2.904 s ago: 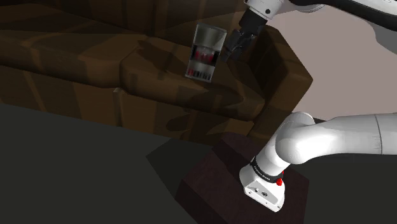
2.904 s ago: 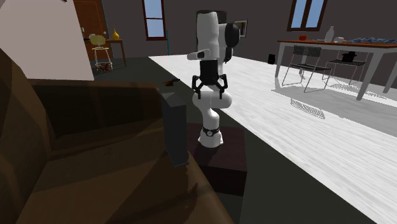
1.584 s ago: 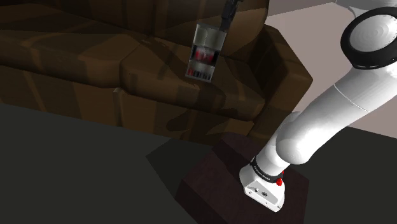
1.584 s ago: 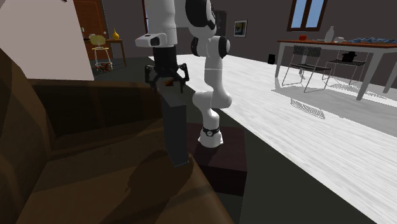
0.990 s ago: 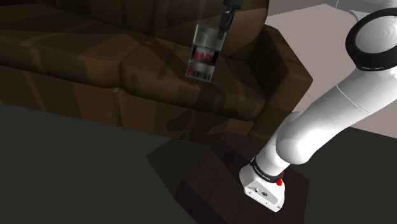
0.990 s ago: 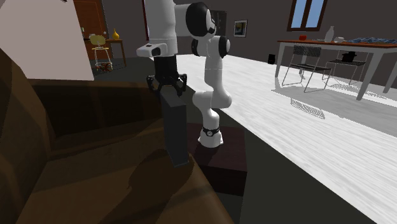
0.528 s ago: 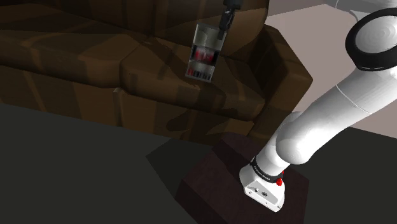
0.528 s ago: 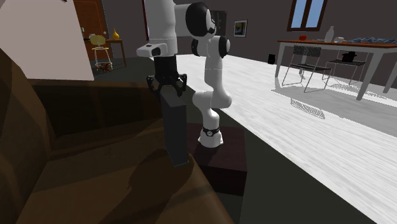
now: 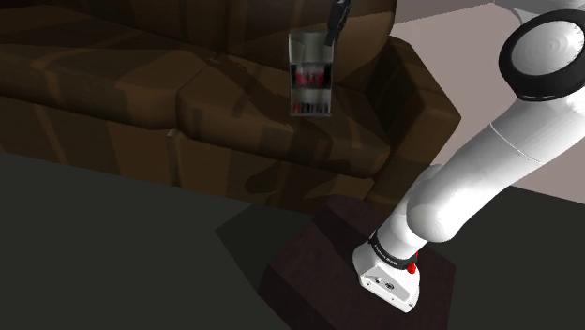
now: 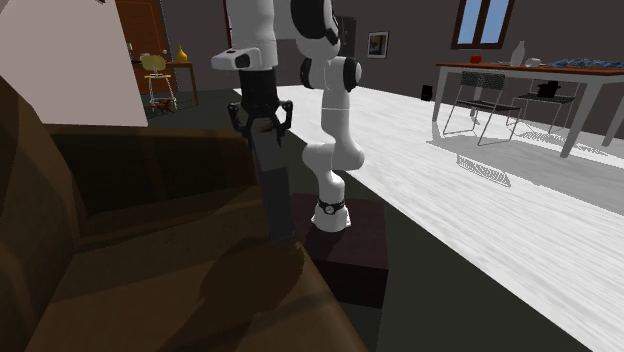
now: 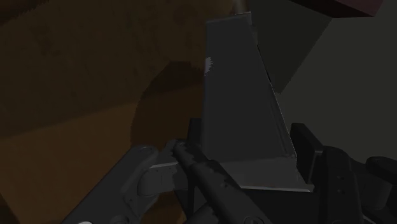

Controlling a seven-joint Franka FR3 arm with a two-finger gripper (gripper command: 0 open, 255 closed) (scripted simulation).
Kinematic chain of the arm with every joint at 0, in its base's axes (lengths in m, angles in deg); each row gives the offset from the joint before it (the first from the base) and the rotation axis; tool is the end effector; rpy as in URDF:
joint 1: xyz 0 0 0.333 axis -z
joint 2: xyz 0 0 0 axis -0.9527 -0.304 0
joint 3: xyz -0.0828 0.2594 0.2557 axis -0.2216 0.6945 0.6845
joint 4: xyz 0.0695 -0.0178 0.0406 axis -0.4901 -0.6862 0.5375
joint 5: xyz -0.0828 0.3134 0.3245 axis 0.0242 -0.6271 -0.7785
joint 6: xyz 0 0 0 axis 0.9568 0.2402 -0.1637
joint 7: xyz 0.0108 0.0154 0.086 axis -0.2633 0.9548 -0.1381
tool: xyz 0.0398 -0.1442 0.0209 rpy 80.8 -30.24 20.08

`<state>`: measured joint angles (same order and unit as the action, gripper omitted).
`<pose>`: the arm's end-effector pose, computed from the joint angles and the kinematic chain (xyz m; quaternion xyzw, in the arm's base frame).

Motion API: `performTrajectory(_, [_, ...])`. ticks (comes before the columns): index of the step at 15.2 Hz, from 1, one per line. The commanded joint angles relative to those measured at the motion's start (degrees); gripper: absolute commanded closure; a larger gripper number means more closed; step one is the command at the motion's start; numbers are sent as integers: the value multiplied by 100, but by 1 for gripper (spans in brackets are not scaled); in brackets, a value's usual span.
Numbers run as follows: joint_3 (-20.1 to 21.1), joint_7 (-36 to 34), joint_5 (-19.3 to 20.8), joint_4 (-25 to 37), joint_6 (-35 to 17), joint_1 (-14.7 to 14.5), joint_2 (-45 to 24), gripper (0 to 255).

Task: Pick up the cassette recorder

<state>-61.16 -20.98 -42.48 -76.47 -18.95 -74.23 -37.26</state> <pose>0.5223 -0.1260 0.7188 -0.9887 -0.1494 0.0072 0.0114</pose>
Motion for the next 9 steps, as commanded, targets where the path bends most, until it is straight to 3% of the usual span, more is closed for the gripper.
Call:
performTrajectory(1, [-6,8,-21,265,169,-2,-86,255])
performTrajectory(7, [-45,60,-89,1116,721,11,-393,255])
performTrajectory(9, [-46,61,-91,1138,735,12,-402,255])
